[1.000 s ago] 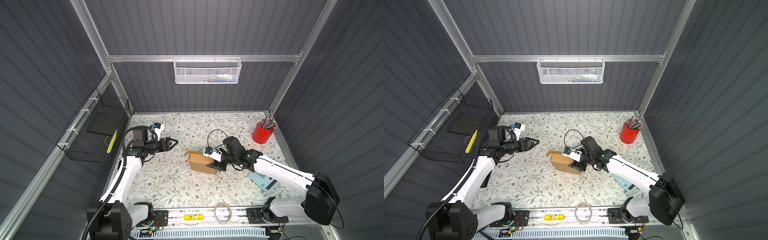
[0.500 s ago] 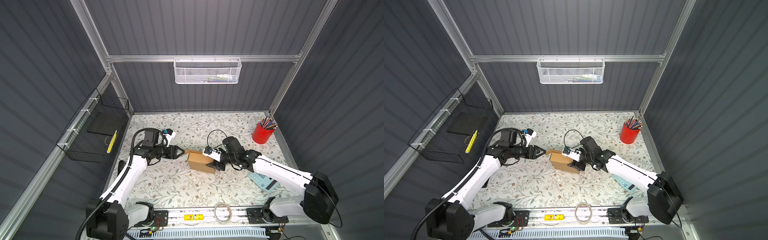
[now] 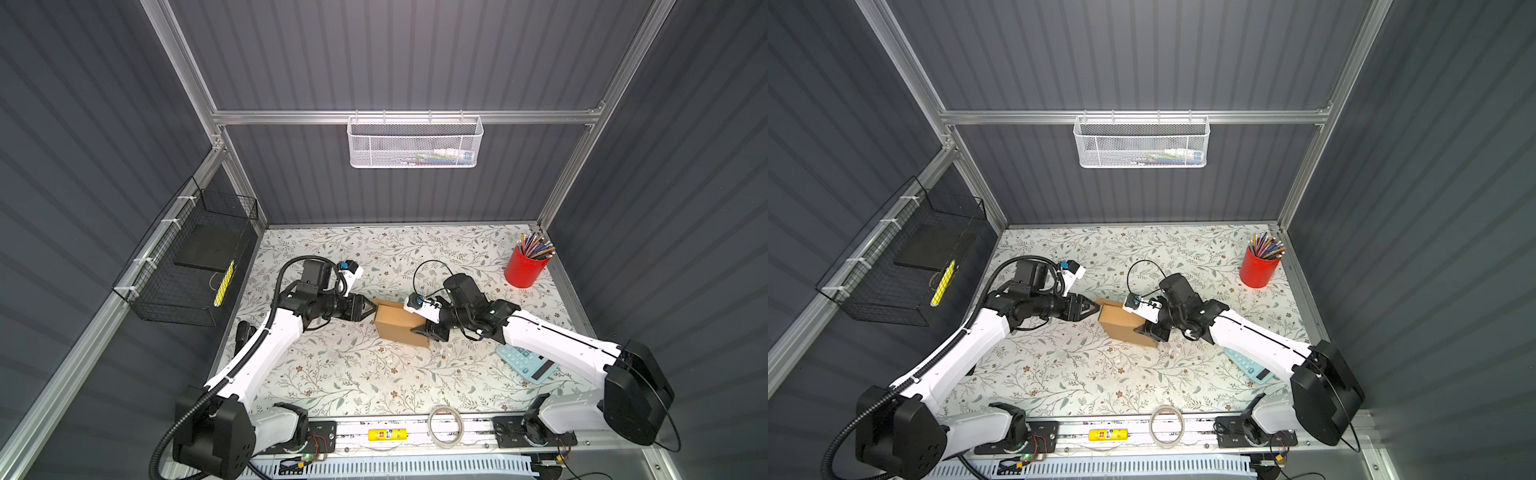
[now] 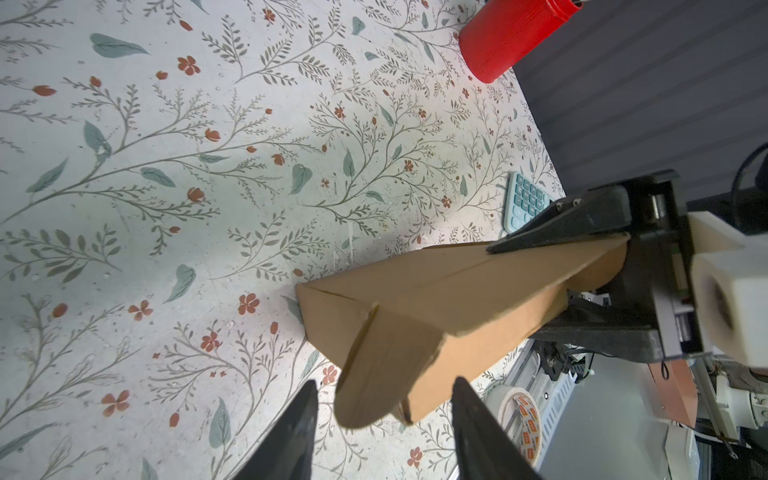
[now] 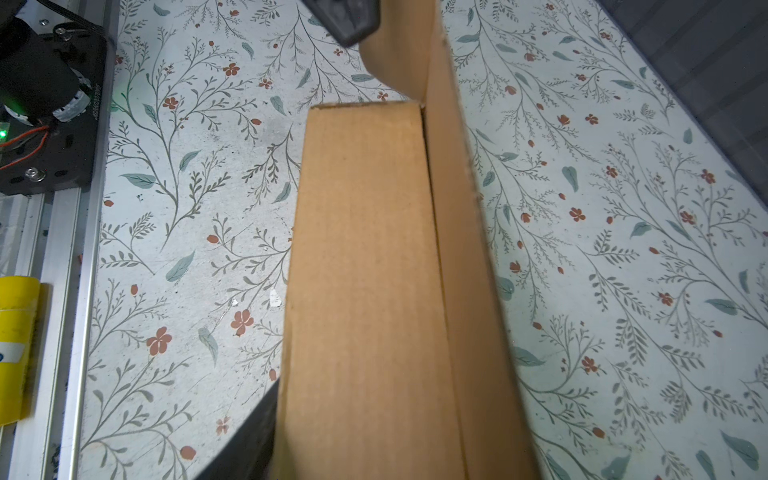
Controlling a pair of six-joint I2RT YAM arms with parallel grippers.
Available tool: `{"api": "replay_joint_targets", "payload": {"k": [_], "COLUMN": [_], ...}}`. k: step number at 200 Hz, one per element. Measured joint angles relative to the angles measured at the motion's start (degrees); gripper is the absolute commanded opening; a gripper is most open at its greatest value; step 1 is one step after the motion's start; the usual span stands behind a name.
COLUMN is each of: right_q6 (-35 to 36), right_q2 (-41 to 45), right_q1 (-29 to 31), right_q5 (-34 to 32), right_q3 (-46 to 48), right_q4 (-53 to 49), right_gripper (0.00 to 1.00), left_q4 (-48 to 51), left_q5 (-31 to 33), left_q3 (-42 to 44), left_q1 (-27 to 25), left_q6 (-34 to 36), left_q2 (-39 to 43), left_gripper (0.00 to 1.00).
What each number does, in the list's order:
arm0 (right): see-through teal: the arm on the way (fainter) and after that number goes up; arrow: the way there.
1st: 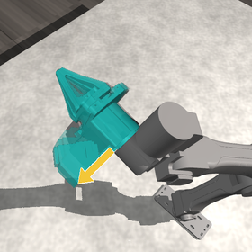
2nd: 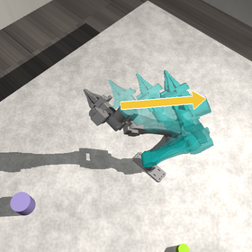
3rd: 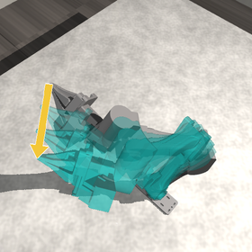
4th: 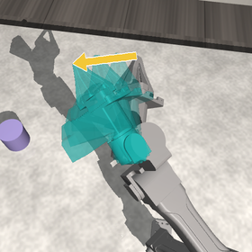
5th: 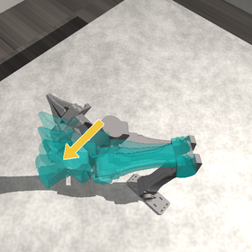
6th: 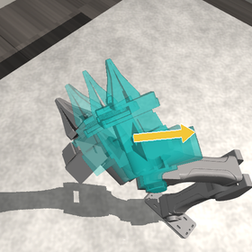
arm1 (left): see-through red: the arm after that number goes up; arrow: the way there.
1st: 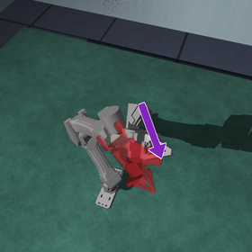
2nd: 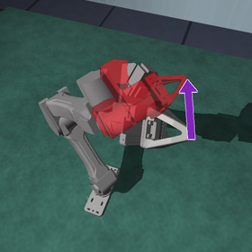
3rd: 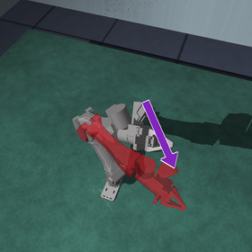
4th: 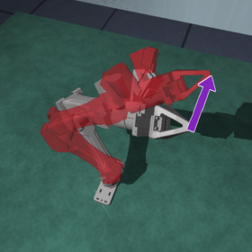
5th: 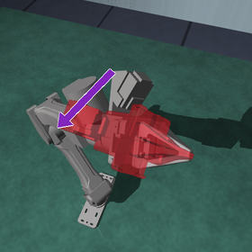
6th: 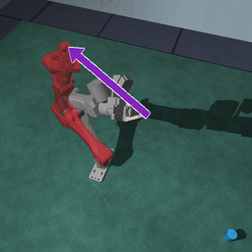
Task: Fold the paper box
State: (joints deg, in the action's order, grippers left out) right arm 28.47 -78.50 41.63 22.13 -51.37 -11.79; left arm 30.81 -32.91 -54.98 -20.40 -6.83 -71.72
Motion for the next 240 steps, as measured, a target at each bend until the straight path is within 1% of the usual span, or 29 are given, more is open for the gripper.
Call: {"api": "replay_joint_targets", "payload": {"k": [18, 43, 100, 173, 240], "right_q6": [0.00, 0.00, 0.00, 0.02, 0.02], "right_q2": [0.00, 0.00, 0.00, -0.66, -1.05], "right_q1": [0.00, -0.02, -0.02, -0.07, -0.07], "right_q5": [0.00, 0.00, 0.00, 0.11, 0.17], "right_q3": [0.09, 0.15, 0.26, 0.26, 0.26], "right_q4": [0.15, 0.24, 0.63, 1.18, 1.49], "right_gripper": [0.55, 0.55, 0.55, 0.55, 0.55], "left_q4": [0.02, 0.00, 0.00, -0.39, -1.36], "left_q5": [1.53, 2.93, 4.66, 4.85, 4.76], "left_q3": [-0.13, -0.15, -0.24, -0.57, -0.57], "left_q1": [-2.12, -3.54, -3.58, -3.58, -3.58], "left_q6": [-0.04, -0.35, -0.94, -1.62, -3.10], "left_q2": [-1.64, -2.21, -0.39, 0.66, 1.16], "left_gripper": [0.46, 0.41, 0.36, 0.29, 0.19]}}
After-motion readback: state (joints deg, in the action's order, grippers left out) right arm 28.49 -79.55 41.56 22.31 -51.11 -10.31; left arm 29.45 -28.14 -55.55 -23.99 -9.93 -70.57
